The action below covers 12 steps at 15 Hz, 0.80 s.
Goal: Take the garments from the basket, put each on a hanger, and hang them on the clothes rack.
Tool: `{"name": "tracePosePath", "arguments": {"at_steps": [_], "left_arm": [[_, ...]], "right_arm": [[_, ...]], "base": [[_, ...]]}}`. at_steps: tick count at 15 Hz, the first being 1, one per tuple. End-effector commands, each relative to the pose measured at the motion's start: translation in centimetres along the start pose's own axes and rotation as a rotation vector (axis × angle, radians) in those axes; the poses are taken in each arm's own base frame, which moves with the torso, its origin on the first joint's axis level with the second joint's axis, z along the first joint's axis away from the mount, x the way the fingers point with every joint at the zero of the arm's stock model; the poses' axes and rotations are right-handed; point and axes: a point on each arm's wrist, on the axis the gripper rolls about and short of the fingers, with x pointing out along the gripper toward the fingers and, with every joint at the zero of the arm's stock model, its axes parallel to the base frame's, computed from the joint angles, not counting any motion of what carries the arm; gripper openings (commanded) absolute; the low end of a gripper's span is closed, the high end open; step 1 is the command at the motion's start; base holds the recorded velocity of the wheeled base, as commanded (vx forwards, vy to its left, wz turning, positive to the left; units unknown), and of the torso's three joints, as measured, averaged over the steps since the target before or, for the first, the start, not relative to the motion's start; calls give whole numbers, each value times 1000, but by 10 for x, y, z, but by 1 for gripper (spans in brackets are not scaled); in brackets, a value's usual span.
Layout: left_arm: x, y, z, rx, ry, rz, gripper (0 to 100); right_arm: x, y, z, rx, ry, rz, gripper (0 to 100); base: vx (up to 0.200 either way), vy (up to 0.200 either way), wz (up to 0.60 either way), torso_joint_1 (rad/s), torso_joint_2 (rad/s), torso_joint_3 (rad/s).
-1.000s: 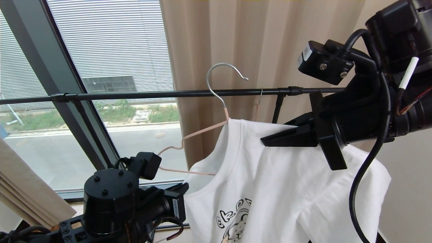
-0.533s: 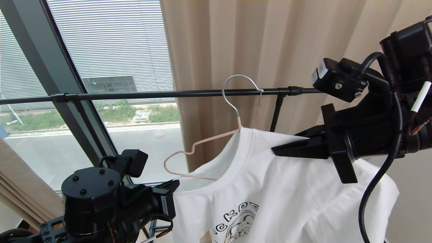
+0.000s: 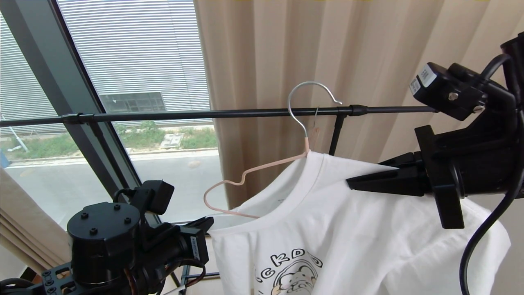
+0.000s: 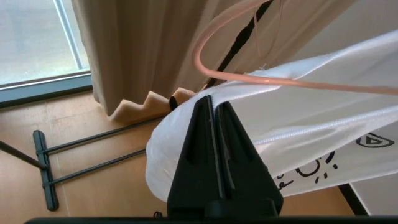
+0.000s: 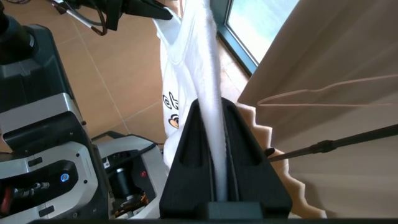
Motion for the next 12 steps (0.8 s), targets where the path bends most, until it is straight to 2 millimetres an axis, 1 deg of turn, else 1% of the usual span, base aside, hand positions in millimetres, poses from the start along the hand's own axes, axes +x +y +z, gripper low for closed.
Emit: {"name": "tracePosePath", "arguments": {"at_steps": [1, 4, 12], "left_arm": [[0, 1, -2, 10, 6, 4, 0], [1, 1, 0, 20, 1, 5, 0], [9, 13, 11, -7, -38, 64, 0]], "right_arm": [[-7, 3, 2, -5, -25, -8, 0], [-12, 5, 3, -4, -43, -12, 0], [-16, 7, 1, -7, -45, -11, 0]], "base": [[0, 0, 0, 0, 0, 0], [0, 0, 0, 0, 0, 0], [0, 0, 0, 0, 0, 0]]}}
